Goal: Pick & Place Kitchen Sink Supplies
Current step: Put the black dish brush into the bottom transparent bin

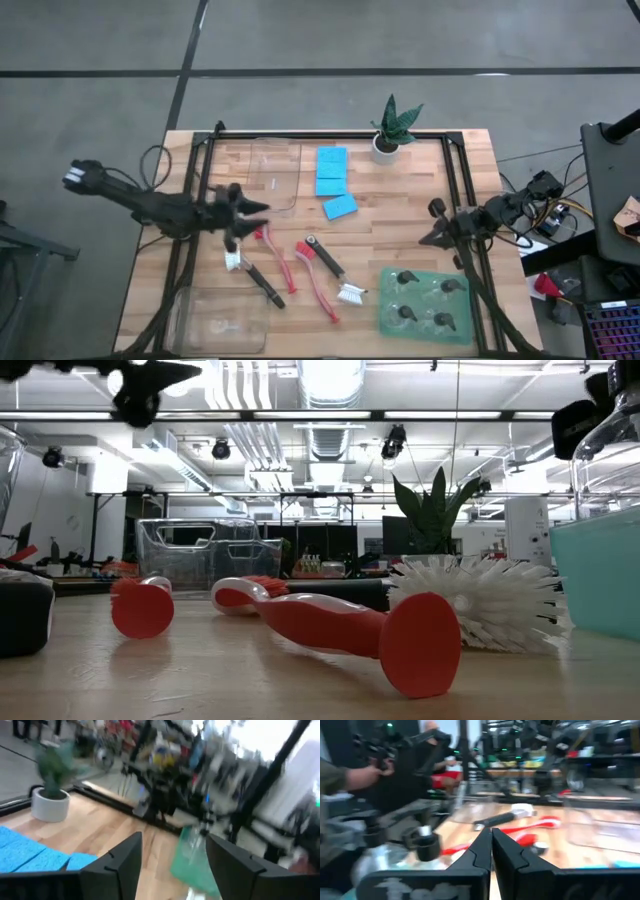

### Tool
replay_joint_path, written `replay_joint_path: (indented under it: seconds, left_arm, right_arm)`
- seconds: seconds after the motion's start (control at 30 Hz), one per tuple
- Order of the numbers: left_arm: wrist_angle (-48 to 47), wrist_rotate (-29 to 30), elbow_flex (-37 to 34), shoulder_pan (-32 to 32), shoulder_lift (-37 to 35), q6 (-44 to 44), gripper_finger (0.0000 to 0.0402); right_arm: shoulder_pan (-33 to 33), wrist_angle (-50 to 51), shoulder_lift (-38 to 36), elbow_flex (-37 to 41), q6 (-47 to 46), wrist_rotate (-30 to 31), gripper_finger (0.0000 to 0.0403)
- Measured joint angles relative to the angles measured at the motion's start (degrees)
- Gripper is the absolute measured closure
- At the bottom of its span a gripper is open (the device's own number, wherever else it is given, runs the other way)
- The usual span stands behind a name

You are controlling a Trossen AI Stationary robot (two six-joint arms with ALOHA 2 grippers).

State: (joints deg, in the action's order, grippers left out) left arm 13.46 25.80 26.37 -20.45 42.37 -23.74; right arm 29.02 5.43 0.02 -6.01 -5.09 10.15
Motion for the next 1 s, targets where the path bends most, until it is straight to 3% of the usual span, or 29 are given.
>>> replay_joint_path:
  seconds: [0.13, 0.2, 0.33, 0.57, 0.8, 1.0]
  left_arm:
    - [-9.1, -1.7, 10.5, 0.0, 10.8, 3.2, 0.0189]
    - [-14.8, -1.7, 15.9, 0.0, 16.0, 3.9, 0.0189]
    - [-17.4, -1.6, 24.4, 0.1, 25.4, 6.1, 0.0189]
    - [-21.3, -3.6, 33.7, 1.1, 37.3, 9.5, 0.0189]
    - [-25.6, -14.1, 41.9, 4.4, 48.5, 11.7, 0.0189]
    - [-34.5, -16.1, 50.7, 4.8, 57.4, 17.6, 0.0189]
  right_arm:
    - [0.0, -0.2, 0.0, 0.1, -0.3, -4.2, 0.0394]
    - [-0.3, -0.2, 0.0, 0.1, 1.1, -2.8, 0.0394]
    - [-1.3, -0.3, 0.0, -0.2, 2.1, -1.0, 0.0394]
    - [-4.2, 0.9, 0.7, 1.2, 1.2, -1.2, 0.0394]
    - [-5.7, 2.8, 1.6, 1.9, 0.2, -0.6, 0.0394]
    - [-5.7, 3.0, 1.6, 1.9, 0.6, -1.0, 0.0394]
